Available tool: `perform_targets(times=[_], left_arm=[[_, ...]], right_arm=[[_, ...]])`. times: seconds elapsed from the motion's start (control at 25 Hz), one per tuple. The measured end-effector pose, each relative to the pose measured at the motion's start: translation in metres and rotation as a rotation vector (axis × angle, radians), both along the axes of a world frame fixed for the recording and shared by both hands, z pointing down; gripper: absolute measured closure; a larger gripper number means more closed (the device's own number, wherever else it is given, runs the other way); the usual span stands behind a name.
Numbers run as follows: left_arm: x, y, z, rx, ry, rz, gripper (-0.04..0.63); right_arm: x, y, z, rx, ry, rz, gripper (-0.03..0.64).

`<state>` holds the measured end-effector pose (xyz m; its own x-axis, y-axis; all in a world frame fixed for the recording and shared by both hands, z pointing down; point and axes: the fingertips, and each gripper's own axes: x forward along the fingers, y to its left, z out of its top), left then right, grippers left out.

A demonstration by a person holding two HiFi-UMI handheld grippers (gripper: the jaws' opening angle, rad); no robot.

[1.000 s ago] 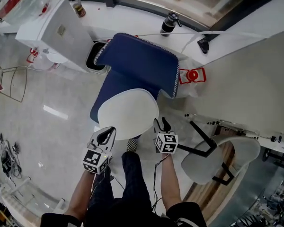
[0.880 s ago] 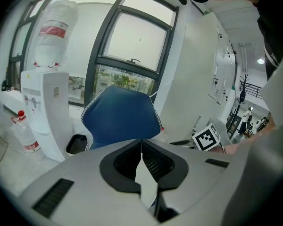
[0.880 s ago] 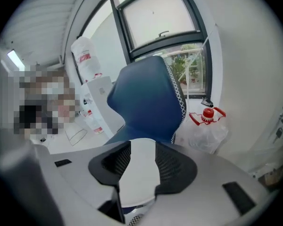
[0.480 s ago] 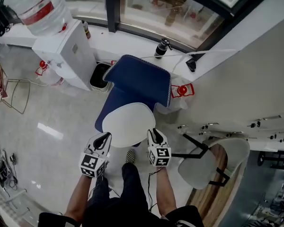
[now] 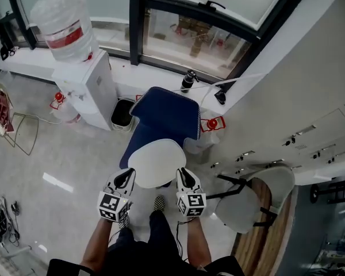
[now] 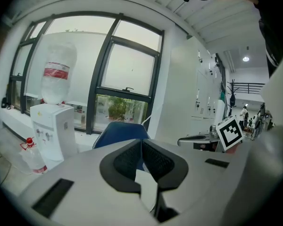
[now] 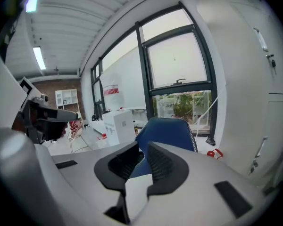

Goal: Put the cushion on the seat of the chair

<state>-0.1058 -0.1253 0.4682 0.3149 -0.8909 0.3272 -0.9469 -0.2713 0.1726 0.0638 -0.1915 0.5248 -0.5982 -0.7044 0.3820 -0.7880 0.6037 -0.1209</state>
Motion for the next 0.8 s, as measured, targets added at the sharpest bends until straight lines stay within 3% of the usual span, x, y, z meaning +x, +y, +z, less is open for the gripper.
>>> perform_targets(times=[0.32,0.8], left_arm=[[0.001,0.045,-0.050,0.073,0.031,0.031,0.571],[0.002,0.105,-0.085,0.119,-0.007,0.104,0.571]], right_arm=[[-0.003,0.061,-0.063,0.082,-0.017,0.014,0.554],[-0.005,0.139,-0.109,0.148,-0.041,0.052,0.565]])
